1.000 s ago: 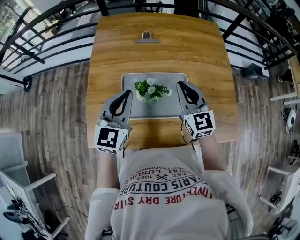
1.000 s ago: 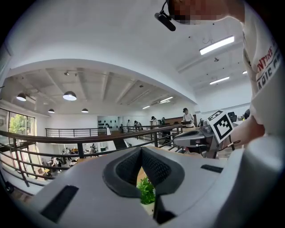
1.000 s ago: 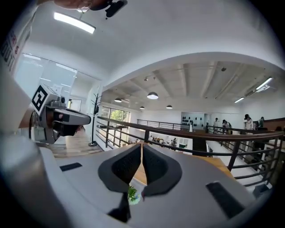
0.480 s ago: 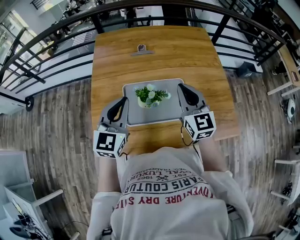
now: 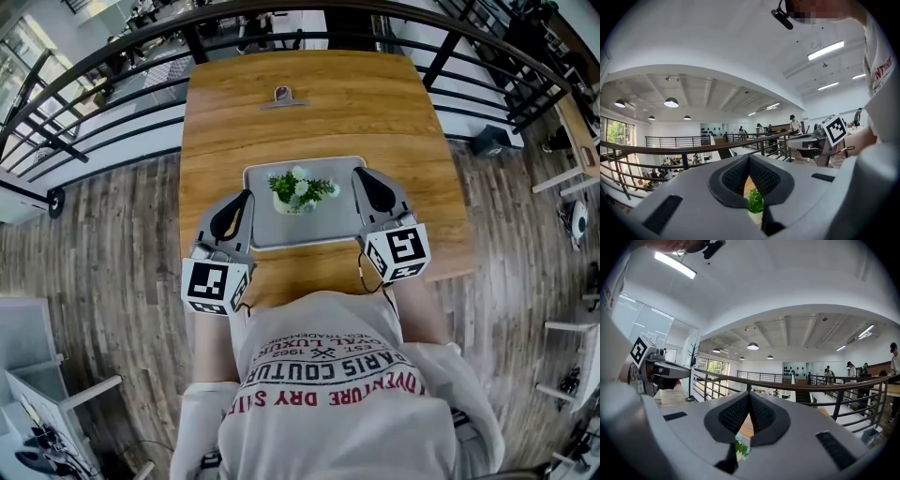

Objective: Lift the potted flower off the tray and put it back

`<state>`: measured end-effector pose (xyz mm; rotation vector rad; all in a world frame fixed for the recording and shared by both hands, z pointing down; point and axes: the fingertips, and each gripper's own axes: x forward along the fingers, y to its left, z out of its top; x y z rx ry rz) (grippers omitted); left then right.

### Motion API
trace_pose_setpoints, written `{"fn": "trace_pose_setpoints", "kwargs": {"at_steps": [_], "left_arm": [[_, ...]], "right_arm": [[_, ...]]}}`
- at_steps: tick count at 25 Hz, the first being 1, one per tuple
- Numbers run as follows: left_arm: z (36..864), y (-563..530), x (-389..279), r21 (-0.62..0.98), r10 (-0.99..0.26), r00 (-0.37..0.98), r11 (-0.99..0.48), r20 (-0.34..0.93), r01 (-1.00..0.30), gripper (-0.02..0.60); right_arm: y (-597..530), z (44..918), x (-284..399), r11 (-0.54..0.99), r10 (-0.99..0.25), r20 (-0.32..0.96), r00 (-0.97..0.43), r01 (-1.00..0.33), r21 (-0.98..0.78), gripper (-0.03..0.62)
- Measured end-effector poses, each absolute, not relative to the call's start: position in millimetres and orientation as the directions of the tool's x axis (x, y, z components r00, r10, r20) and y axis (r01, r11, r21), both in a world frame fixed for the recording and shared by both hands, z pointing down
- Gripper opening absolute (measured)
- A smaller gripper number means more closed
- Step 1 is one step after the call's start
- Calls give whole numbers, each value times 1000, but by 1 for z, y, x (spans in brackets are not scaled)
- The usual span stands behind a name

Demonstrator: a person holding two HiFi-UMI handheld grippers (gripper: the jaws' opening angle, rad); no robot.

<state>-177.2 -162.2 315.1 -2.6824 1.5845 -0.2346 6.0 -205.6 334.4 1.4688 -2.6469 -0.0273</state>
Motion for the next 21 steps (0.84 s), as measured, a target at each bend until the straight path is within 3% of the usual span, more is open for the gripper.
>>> {"fn": "trace_pose_setpoints", "kwargs": {"at_steps": [21], "left_arm": [[314,-168,-174,-76,-881,460,-469,112,-880,12]], "right_arm": [[-205,325,13,516,-857,67,-512,-852,91,26]]}}
